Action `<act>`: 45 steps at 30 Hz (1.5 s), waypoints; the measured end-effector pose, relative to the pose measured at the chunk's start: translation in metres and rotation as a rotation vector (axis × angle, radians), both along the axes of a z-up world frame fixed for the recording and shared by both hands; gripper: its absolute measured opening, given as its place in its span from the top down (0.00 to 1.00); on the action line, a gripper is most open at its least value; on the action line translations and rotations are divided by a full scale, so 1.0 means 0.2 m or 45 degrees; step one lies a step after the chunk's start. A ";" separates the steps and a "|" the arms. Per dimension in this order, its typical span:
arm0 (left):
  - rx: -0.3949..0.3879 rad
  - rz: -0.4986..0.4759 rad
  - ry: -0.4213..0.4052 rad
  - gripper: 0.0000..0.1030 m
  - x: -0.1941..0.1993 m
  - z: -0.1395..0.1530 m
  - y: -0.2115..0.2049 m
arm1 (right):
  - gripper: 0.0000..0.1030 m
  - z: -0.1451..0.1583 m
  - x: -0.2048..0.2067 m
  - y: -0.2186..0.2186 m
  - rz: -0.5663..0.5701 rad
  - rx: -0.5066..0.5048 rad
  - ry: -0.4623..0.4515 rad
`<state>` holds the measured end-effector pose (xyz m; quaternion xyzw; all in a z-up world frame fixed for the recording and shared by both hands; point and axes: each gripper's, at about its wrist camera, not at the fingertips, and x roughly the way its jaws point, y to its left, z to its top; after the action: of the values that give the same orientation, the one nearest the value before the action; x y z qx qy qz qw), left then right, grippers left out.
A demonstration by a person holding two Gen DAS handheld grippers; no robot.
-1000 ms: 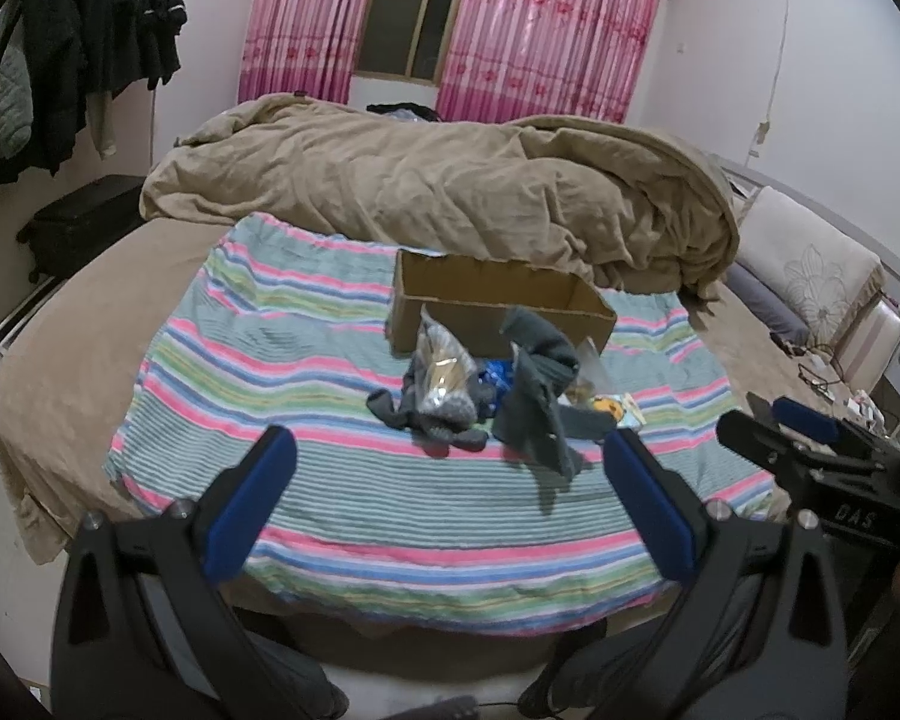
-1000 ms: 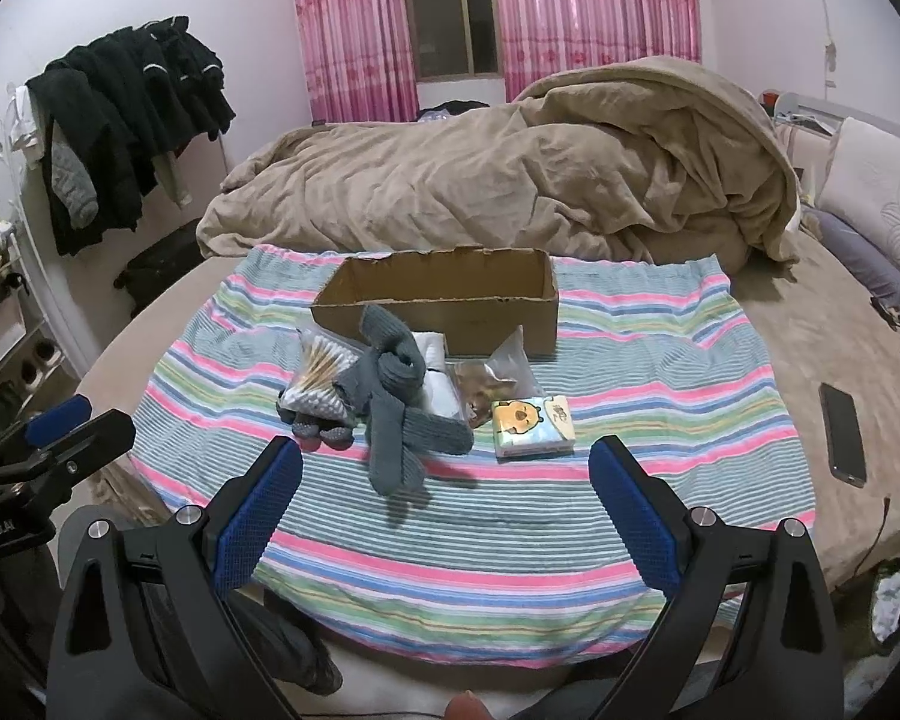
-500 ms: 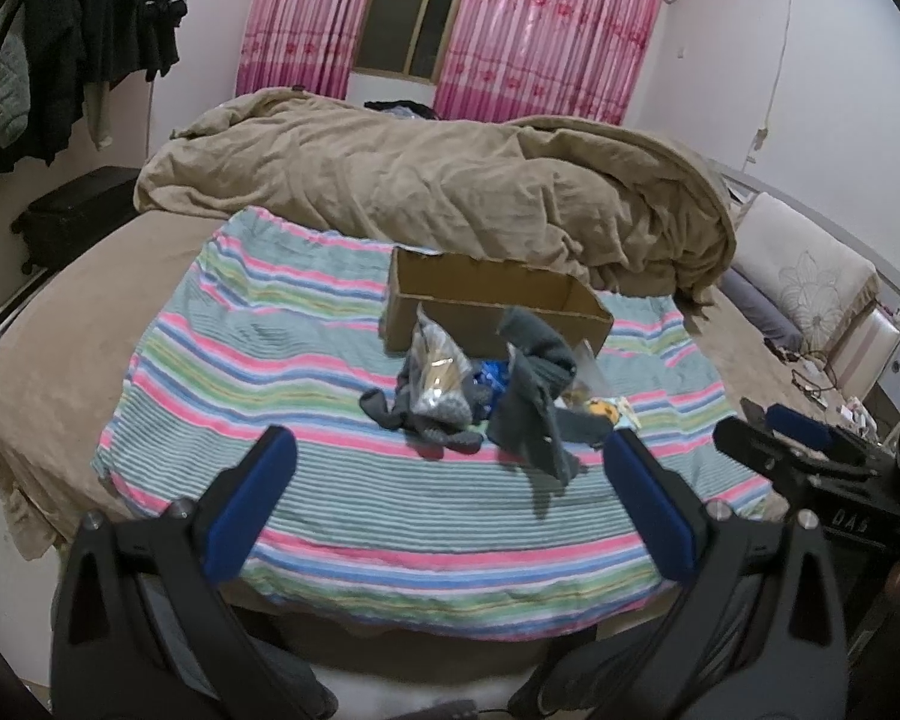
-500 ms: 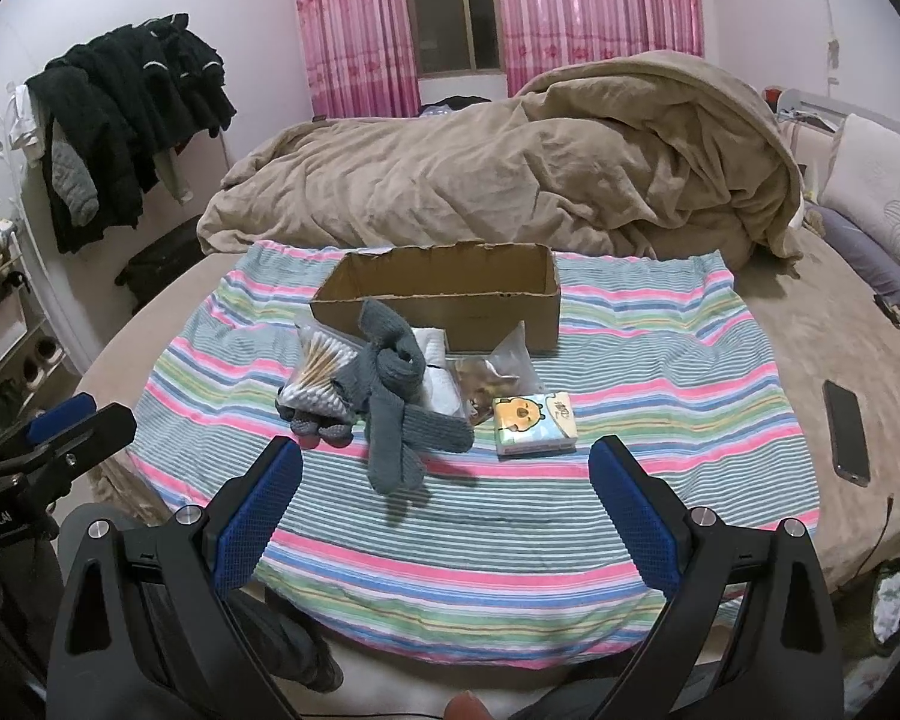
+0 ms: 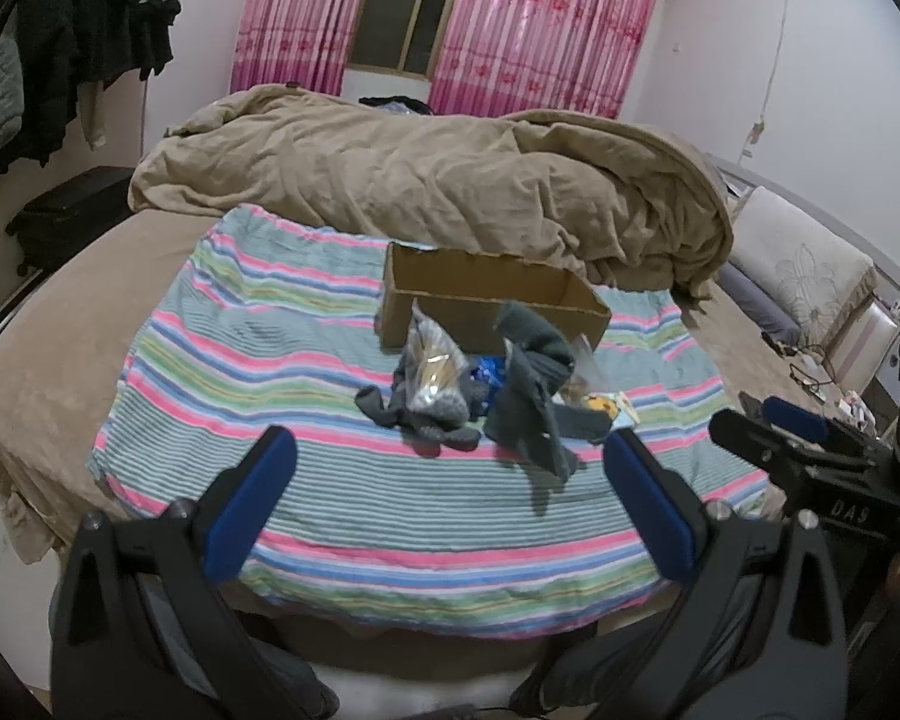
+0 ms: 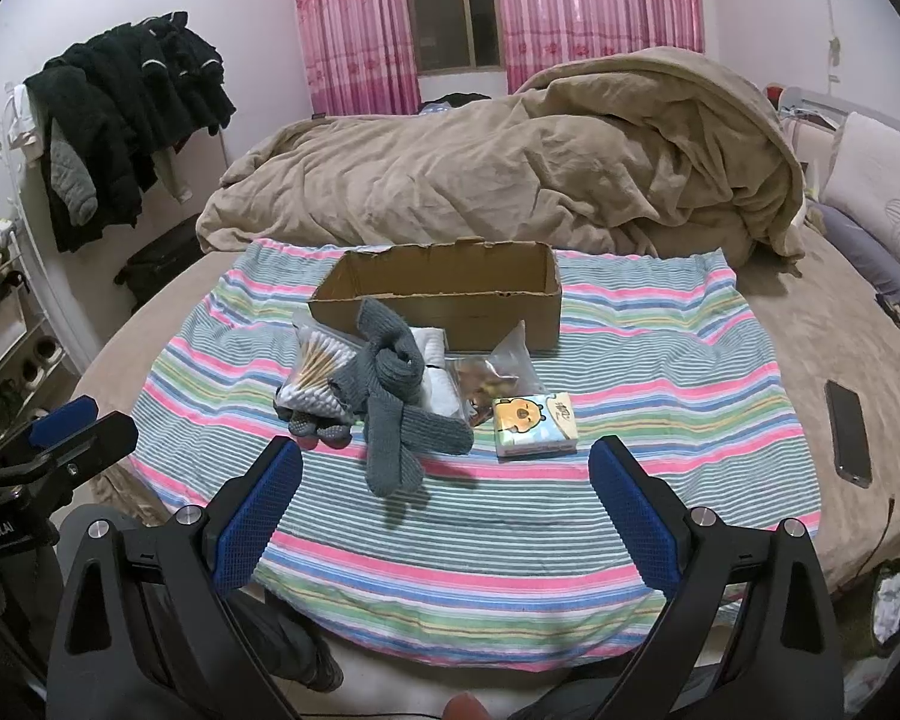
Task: Organize objects
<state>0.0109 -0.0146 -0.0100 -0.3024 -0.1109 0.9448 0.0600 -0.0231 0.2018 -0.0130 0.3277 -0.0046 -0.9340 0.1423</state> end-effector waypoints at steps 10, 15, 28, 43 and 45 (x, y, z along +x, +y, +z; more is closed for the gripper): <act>0.014 0.012 -0.004 0.01 0.00 0.00 0.01 | 0.05 0.00 0.00 0.00 -0.004 0.000 0.002; -0.007 0.027 0.001 0.01 0.00 0.03 0.02 | 0.05 0.00 -0.01 0.00 0.002 -0.010 0.005; 0.003 0.011 0.018 0.01 0.03 0.06 0.05 | 0.05 0.03 0.01 0.03 0.016 -0.009 0.027; -0.022 0.038 0.034 0.00 0.01 0.07 0.03 | 0.05 0.06 -0.02 -0.01 0.058 0.056 0.061; -0.035 0.024 0.039 0.01 -0.01 0.07 0.03 | 0.05 0.06 -0.02 -0.01 0.061 0.067 0.066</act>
<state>0.0094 -0.0081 0.0033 -0.2876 -0.0999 0.9513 0.0486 -0.0277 0.1999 -0.0003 0.3069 0.0314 -0.9383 0.1562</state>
